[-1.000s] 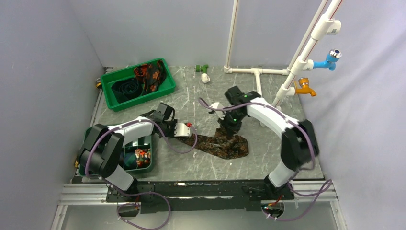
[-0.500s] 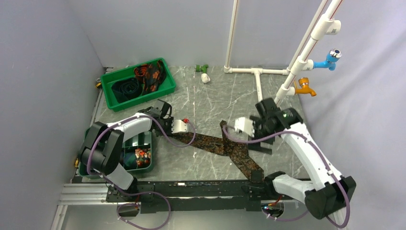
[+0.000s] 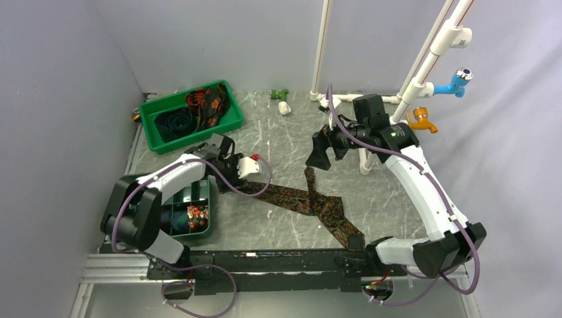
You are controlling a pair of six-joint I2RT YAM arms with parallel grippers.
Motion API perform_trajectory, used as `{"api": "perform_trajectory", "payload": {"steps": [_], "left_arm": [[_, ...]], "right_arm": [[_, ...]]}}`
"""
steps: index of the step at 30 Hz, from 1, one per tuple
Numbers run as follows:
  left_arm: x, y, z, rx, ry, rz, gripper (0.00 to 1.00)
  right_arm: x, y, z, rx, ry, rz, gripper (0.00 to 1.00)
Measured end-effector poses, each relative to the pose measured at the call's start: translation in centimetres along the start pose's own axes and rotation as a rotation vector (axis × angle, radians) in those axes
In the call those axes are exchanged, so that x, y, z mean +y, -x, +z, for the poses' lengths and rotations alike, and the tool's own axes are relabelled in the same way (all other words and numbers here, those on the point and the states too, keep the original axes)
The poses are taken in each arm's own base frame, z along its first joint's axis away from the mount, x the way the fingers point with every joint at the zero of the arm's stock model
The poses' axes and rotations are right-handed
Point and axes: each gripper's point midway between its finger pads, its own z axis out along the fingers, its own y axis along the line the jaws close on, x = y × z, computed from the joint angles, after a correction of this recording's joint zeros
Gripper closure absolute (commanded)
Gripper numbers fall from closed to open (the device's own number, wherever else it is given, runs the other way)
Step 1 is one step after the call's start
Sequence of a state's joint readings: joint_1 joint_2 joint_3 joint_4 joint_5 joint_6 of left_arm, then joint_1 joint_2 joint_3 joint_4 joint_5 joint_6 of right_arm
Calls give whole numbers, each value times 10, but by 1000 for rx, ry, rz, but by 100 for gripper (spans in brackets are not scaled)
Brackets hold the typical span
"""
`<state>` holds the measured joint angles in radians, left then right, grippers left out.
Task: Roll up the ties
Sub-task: Flatten out the tie at the center of the board.
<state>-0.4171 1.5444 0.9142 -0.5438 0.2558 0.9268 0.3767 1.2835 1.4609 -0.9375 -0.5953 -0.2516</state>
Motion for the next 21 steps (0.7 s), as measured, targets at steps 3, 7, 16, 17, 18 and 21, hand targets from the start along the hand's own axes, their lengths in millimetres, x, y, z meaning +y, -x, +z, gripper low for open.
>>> {"api": "perform_trajectory", "payload": {"steps": [3, 7, 16, 17, 18, 21], "left_arm": [[4, 29, -21, -118, 18, -2, 13], [17, 89, -50, -323, 72, 60, 16], [-45, 209, 13, -506, -43, 360, 32], [-49, 212, 24, -504, -54, 378, 34], [-53, 216, 37, -501, -65, 401, 36], [-52, 231, 63, -501, -74, 452, 40]], "right_arm": [[6, -13, 14, -8, 51, 131, 0], [4, -22, 18, -68, 81, 337, 0], [-17, 49, -33, -343, 74, 614, 0], [-17, 57, -38, -363, 75, 634, 0], [-16, 65, -44, -382, 78, 658, 0], [-16, 85, -57, -424, 91, 735, 0]]}}
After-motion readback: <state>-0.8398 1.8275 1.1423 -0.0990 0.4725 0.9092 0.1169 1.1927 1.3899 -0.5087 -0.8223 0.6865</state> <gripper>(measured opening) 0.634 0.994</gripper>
